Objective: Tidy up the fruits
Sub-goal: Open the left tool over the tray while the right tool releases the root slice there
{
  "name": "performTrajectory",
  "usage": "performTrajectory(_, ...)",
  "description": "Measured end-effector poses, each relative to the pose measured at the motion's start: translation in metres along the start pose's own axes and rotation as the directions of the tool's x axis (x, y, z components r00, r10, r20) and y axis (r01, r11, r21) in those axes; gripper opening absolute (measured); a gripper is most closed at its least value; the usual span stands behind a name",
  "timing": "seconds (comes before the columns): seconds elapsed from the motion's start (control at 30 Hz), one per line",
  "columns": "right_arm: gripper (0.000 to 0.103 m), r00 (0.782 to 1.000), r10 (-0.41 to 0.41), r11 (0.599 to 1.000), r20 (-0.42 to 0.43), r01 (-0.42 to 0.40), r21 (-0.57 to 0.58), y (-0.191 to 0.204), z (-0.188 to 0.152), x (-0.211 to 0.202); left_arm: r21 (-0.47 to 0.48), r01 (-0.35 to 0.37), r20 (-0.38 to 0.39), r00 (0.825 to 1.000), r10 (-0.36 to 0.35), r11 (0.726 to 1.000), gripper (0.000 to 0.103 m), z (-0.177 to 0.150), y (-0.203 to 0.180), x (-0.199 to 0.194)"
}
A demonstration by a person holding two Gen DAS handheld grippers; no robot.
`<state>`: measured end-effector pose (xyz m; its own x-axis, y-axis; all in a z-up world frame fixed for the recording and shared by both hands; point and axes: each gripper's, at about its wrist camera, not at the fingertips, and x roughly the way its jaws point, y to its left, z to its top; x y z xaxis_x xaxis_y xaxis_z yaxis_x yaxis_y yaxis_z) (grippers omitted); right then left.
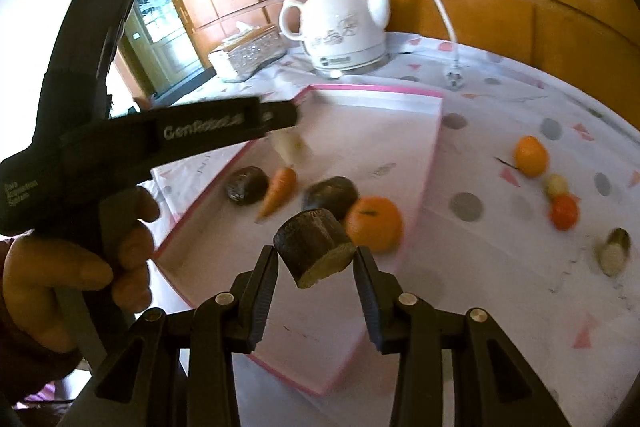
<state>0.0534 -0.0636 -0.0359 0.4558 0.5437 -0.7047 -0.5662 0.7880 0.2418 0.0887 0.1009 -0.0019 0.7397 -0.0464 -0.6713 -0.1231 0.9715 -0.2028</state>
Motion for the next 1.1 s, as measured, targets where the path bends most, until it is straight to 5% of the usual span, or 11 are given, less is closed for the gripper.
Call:
performTrajectory(0.13,0.051,1.000,-0.021,1.000,-0.010,0.021,0.006,0.003,-0.002,0.005,-0.024,-0.029,-0.019,0.999,0.028,0.999,0.050,-0.007,0.005,0.000)
performTrajectory(0.43,0.051,0.998,-0.054,0.997,0.014,0.053,0.061,-0.007,-0.008,-0.009,-0.023,-0.060,-0.032,0.998,0.059,0.998,0.050,-0.026,0.005,-0.007)
performTrajectory(1.1,0.051,0.985,-0.162,0.960,0.061,0.143,0.240,-0.059,-0.024,-0.039,0.091,0.004,-0.044,0.999,0.000,0.996,0.050,-0.043,-0.040,-0.018)
